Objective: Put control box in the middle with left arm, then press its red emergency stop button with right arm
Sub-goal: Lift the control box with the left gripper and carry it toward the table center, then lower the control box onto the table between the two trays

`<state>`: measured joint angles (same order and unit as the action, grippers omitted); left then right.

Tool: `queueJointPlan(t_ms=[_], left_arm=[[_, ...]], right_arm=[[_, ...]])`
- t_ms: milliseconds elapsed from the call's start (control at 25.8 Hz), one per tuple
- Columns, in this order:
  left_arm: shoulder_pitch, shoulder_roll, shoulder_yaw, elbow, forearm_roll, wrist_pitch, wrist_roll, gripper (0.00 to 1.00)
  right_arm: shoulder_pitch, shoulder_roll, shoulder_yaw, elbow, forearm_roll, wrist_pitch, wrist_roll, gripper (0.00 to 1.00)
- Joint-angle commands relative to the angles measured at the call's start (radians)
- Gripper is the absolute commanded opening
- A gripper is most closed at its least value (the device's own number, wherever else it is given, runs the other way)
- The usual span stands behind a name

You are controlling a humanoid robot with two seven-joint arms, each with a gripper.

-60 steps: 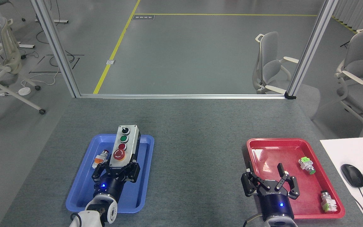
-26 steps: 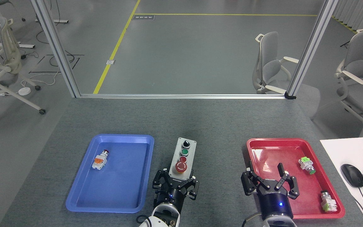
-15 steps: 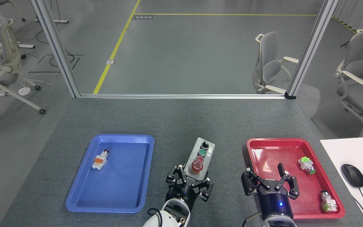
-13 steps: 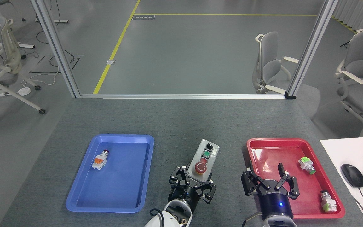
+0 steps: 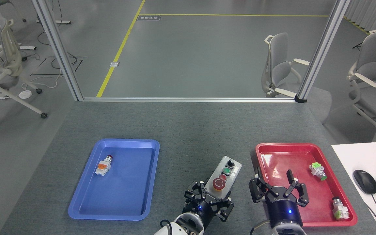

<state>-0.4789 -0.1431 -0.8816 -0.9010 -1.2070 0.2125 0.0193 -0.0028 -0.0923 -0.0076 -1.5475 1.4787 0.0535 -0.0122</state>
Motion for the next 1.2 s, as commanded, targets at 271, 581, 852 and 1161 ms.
queueJointPlan(t_ms=[271,581,852,1161], left_arm=[[-0.053,0.0,0.0,0.085,0.069,0.011,0.01,0.13],[-0.055,0.002,0.003,0.087,0.069,0.015,0.005,0.47],[-0.055,0.004,0.01,0.085,0.069,0.015,0.007,0.65],[-0.052,0.004,0.007,0.071,0.067,0.01,0.013,0.82]], right_arm=[[0.0,0.002,0.001,0.003,0.002,0.0,0.0,0.98],[0.001,0.003,0.001,0.004,0.002,0.0,0.001,0.98],[0.0,0.005,0.003,0.006,0.002,-0.001,0.002,0.98],[0.001,0.009,0.003,0.007,0.002,-0.001,0.002,0.98]])
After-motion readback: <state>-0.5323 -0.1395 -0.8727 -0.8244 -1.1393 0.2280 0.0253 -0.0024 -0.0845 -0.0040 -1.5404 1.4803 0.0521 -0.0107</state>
